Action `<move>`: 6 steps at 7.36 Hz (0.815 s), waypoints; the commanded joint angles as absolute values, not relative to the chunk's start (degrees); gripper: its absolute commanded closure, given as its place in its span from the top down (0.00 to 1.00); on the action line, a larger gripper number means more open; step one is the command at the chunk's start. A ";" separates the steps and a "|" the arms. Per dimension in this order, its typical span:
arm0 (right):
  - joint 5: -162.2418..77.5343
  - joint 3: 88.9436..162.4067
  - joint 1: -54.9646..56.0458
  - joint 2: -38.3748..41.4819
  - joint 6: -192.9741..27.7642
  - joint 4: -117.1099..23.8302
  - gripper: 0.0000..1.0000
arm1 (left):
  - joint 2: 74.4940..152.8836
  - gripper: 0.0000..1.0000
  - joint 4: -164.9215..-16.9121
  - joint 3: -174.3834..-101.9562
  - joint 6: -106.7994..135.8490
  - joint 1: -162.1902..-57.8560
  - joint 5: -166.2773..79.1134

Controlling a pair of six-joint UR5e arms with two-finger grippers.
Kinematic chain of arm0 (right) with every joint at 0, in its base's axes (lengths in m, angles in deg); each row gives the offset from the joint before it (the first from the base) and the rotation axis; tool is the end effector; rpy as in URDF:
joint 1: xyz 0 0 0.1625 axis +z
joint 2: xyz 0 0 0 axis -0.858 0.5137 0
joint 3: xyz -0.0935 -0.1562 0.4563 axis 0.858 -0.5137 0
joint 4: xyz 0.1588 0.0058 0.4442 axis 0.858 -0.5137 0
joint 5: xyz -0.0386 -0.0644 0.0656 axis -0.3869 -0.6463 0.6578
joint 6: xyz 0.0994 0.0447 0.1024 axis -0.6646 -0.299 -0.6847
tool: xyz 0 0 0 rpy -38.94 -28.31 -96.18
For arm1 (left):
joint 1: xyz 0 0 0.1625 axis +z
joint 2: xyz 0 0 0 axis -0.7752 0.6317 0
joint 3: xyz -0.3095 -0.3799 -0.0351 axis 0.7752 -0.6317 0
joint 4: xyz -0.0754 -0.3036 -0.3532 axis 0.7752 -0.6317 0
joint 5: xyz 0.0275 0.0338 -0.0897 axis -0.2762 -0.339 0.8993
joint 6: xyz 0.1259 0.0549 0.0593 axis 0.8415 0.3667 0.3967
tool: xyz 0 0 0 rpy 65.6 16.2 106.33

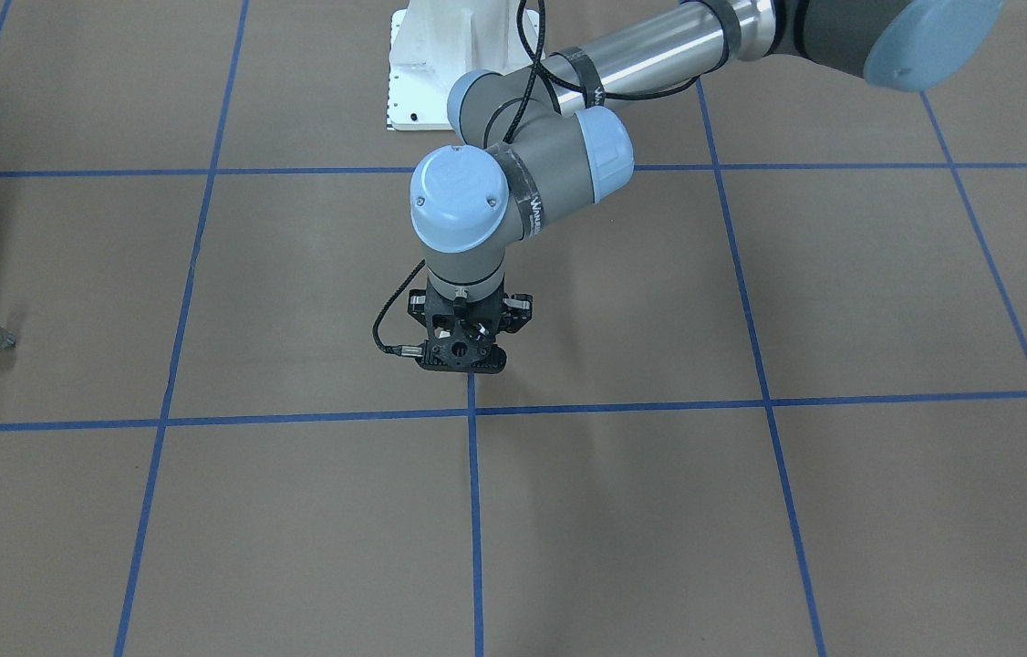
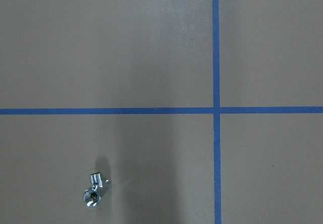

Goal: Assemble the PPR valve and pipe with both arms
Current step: 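Lower the valve upright at the center and open the left gripper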

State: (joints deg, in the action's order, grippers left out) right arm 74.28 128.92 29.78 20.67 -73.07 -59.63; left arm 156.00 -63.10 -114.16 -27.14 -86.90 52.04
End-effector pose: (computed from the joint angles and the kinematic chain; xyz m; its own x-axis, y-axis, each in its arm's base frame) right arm 0.0080 -0.5700 0.6798 0.6429 0.0090 0.7659 -0.0590 0.9975 0.0378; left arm 0.7261 -0.6095 0.1552 0.7015 0.0982 -0.7059 -0.1057 0.9938 0.0333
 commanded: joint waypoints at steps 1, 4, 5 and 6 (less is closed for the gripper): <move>74.28 128.75 29.68 20.43 -73.14 -59.63 0.99 | 155.53 0.00 -64.45 -113.82 -27.17 -86.51 52.04; 74.28 128.74 29.59 20.43 -73.14 -59.72 0.99 | 155.00 0.83 -65.16 -113.82 -26.74 -86.25 52.04; 74.11 128.74 29.59 20.43 -73.14 -59.72 0.99 | 155.00 1.00 -66.82 -114.08 -27.17 -86.25 52.04; 74.02 128.74 29.59 20.43 -73.05 -59.72 0.99 | 155.00 1.00 -66.83 -114.17 -27.26 -86.25 52.04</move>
